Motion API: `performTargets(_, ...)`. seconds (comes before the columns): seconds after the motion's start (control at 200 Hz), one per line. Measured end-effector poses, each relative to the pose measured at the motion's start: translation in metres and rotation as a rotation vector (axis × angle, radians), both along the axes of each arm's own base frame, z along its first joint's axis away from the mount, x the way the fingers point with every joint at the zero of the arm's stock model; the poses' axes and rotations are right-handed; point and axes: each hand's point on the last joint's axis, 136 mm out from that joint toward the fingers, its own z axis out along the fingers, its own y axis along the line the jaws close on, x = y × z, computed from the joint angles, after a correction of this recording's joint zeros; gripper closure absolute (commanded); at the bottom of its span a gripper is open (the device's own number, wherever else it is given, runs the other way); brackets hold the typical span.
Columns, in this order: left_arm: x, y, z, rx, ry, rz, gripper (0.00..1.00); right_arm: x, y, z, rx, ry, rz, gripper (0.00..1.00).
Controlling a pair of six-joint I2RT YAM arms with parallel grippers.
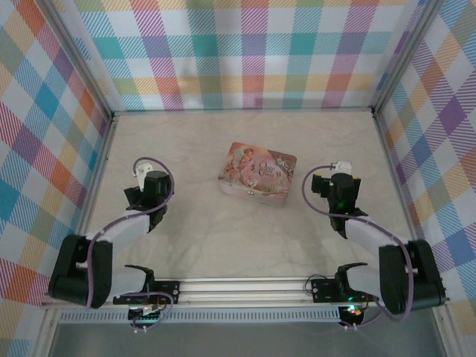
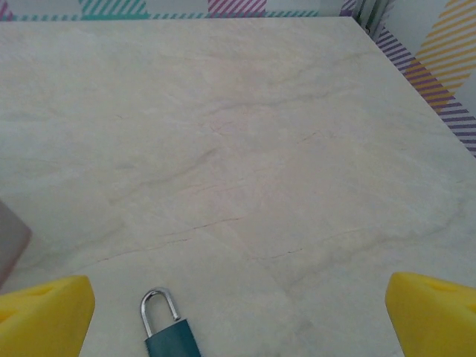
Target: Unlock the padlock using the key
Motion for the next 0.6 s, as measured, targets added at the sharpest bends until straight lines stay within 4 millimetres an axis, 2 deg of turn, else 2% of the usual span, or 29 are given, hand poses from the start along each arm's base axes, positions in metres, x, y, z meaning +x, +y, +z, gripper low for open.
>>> performTargets(0.085, 0.009, -0.005, -0.010, 0.017, 0.010, -0.043, 0.00, 0.005, -0.003, -0.011, 0.000, -0.010, 0.000, 0.00)
performTargets(0.2, 0.023, -0.016, -0.010, 0.003, -0.070, -0.134, 0.00, 0.011, -0.002, -0.018, 0.019, -0.037, 0.032, 0.00)
performTargets(0.35, 0.025, -0.017, -0.036, -0.024, -0.044, -0.197, 0.00, 0.021, -0.004, -0.027, 0.072, -0.039, 0.074, 0.00)
performTargets(0.475, 0.031, -0.015, -0.029, -0.041, -0.083, -0.205, 0.00, 0.029, -0.011, -0.020, 0.094, -0.061, 0.070, 0.00)
performTargets(0.6, 0.034, -0.018, -0.024, -0.050, -0.105, -0.220, 0.00, 0.032, -0.004, -0.016, 0.104, -0.069, 0.099, 0.01)
